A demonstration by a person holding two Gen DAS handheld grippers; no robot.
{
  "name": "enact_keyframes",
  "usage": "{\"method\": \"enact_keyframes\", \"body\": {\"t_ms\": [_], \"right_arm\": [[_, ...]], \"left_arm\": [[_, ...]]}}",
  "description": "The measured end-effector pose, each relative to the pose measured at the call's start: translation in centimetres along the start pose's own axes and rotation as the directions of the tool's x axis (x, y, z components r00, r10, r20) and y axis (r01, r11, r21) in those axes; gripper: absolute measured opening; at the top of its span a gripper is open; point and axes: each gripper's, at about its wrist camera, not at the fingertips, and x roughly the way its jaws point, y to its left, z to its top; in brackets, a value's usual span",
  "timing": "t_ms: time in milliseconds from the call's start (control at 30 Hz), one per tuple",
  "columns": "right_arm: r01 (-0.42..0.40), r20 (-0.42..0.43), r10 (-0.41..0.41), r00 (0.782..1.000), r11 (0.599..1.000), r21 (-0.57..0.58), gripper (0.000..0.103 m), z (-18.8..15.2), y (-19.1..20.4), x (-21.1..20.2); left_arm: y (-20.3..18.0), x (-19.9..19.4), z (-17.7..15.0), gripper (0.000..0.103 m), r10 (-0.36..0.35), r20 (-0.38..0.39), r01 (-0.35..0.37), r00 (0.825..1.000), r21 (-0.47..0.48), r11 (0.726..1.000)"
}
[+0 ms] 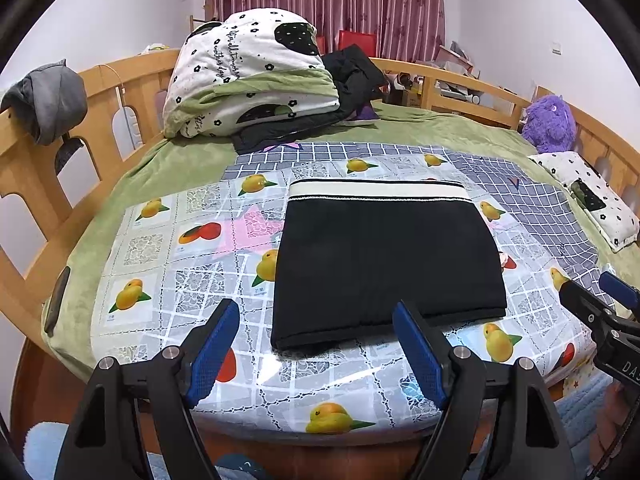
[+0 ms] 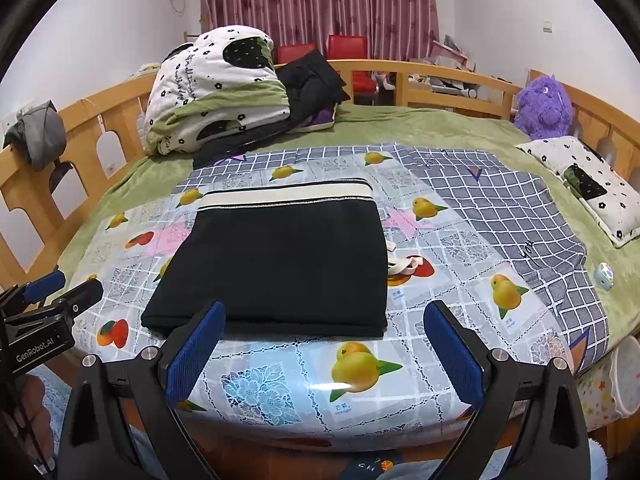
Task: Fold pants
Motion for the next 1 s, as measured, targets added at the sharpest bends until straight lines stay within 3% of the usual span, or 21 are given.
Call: {"method": "enact_keyframes", "body": {"t_ms": [1000], "right_arm": [[0.01,0.0,-0.01,1.0,1.0,0.014,0.098,-0.02,0.51,-0.15]], "left_arm": [[0.19,-0.53,-0.09,0.078,0.007,0.017,-0.007,1.0,0.001,1.0]]}}
